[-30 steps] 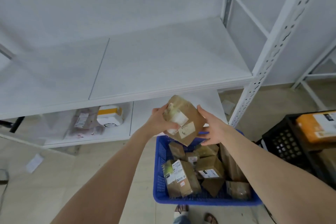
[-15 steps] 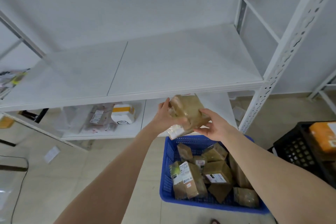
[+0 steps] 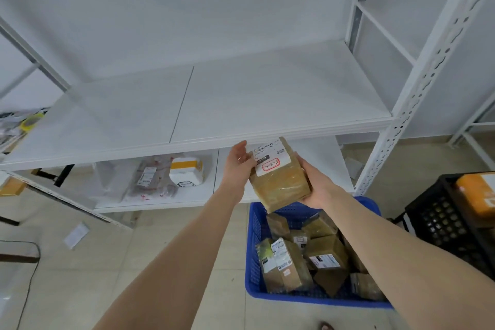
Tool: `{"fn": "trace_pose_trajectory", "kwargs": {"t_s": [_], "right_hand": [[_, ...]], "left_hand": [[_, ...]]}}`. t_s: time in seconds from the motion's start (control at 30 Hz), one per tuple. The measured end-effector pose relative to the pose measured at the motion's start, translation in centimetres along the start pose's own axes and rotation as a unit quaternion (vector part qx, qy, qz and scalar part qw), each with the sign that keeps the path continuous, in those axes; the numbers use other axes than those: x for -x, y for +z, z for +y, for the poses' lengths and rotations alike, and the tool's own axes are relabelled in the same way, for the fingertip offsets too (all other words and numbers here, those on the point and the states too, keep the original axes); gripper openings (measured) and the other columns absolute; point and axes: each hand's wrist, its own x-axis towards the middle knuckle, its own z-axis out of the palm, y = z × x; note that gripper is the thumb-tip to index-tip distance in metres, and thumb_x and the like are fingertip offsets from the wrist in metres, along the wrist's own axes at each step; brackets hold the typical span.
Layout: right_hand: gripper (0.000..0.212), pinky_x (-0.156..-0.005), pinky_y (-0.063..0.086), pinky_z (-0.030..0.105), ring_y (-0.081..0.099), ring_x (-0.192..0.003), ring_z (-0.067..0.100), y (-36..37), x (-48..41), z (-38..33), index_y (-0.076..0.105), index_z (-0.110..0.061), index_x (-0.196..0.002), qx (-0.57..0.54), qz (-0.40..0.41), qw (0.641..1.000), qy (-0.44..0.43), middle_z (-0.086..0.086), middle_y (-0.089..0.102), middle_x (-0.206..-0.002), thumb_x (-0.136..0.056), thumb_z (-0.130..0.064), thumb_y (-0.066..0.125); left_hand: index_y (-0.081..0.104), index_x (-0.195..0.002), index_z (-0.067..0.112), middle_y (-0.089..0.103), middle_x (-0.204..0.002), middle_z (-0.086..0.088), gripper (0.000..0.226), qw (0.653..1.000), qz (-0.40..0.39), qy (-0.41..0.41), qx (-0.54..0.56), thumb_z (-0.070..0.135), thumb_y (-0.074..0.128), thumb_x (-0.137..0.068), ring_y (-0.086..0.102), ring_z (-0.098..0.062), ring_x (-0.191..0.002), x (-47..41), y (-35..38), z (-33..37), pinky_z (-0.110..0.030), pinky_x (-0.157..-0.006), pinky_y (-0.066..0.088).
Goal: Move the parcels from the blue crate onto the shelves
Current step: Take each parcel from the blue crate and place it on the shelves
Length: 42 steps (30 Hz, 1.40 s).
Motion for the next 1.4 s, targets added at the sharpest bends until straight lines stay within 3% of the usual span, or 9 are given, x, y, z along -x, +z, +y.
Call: {"fn": "trace_pose_trajectory", "kwargs": {"t_s": [0.1,0.2,0.27,0.37,0.5,0.63,0.73,0.93,1.4], "right_hand": [[0.049,-0.091,0.053,0.044,0.068,-0.100,0.030,1.4,0.8,0.4,0.067,-0.017,-0.113,0.008,0.001,1.000,-0.022,0.011,0.073,-0.104,-0.083,-0.055,0.061],[0.038,-0.087,0.054,0.044,0.068,-0.092,0.029,2.3,1.1,0.8,0.068,-0.015,-0.101,0.017,0.032,0.998,-0.049,0.010,0.075,-0.087,-0.084,-0.049,0.065],[0.038,-0.082,0.055,0.040,0.068,-0.089,0.027,3.3,1.5,0.8,0.067,-0.014,-0.103,0.044,0.032,0.997,-0.061,0.010,0.074,-0.087,-0.085,-0.048,0.065],[0.037,-0.070,0.053,0.032,0.064,-0.080,0.021,4.7,2.3,0.3,0.064,-0.017,-0.099,0.143,0.054,0.985,-0.083,0.007,0.069,-0.086,-0.088,-0.052,0.057],[0.053,-0.097,0.041,0.047,0.055,-0.101,0.024,5.4,2.6,-0.8,0.057,-0.030,-0.106,0.216,0.040,0.973,-0.064,0.001,0.058,-0.106,-0.073,-0.072,0.059],[0.054,-0.093,0.049,0.049,0.059,-0.107,0.033,6.0,3.1,-1.1,0.060,-0.024,-0.112,0.171,0.019,0.984,-0.048,0.012,0.059,-0.120,-0.069,-0.054,0.076],[0.058,-0.095,0.048,0.052,0.060,-0.108,0.036,6.3,3.2,-0.8,0.056,-0.020,-0.118,0.097,0.004,0.994,-0.039,0.017,0.059,-0.120,-0.071,-0.049,0.076],[0.060,-0.098,0.045,0.052,0.059,-0.109,0.037,6.8,3.3,0.7,0.057,-0.020,-0.117,0.049,-0.013,0.998,-0.025,0.018,0.061,-0.119,-0.070,-0.051,0.075],[0.058,-0.103,0.041,0.054,0.059,-0.112,0.037,8.6,3.2,3.9,0.056,-0.025,-0.121,0.085,-0.041,0.994,-0.053,0.014,0.061,-0.122,-0.074,-0.057,0.070]], "left_hand": [[0.019,-0.151,0.010,0.032,-0.149,-0.014,0.073,0.999,0.015,-0.051,-0.001,-0.001,0.057,-0.090,0.043,-0.025,-0.131,-0.4,-1.3,0.2,-0.038,-0.103,0.044],[0.041,-0.135,-0.003,0.060,-0.115,-0.015,0.051,0.993,0.005,-0.119,-0.015,0.009,0.062,-0.089,0.062,-0.023,-0.094,-0.2,-2.2,0.5,-0.038,-0.086,0.050],[0.056,-0.109,0.011,0.066,-0.090,-0.005,0.018,0.989,-0.021,-0.148,0.006,0.012,0.058,-0.092,0.059,-0.018,-0.075,0.7,-2.6,1.1,-0.040,-0.080,0.050],[0.046,-0.117,0.024,0.065,-0.099,-0.005,0.032,0.989,-0.018,-0.140,0.036,0.008,0.058,-0.091,0.059,-0.017,-0.077,0.9,-3.5,1.1,-0.043,-0.080,0.051],[0.040,-0.133,0.020,0.060,-0.110,0.000,0.053,0.995,-0.008,-0.091,0.032,-0.001,0.058,-0.088,0.061,-0.015,-0.080,1.5,-4.4,1.3,-0.043,-0.082,0.051],[0.054,-0.108,0.023,0.066,-0.095,0.003,0.033,0.996,-0.031,-0.061,0.052,-0.001,0.052,-0.087,0.060,-0.017,-0.083,1.9,-6.0,1.7,-0.039,-0.081,0.049],[0.060,-0.098,0.017,0.062,-0.094,-0.002,0.012,0.992,-0.053,-0.093,0.067,0.023,0.053,-0.091,0.056,-0.017,-0.089,2.2,-7.5,1.2,-0.036,-0.085,0.046],[0.055,-0.120,0.017,0.061,-0.114,-0.012,0.053,0.966,-0.151,-0.192,0.080,0.055,0.059,-0.083,0.060,-0.029,-0.104,2.9,-10.1,0.0,-0.043,-0.093,0.049],[0.056,-0.126,0.018,0.059,-0.116,-0.012,0.057,0.966,-0.159,-0.172,0.108,0.051,0.064,-0.080,0.058,-0.029,-0.107,3.3,-14.8,-1.0,-0.042,-0.092,0.050]]}}
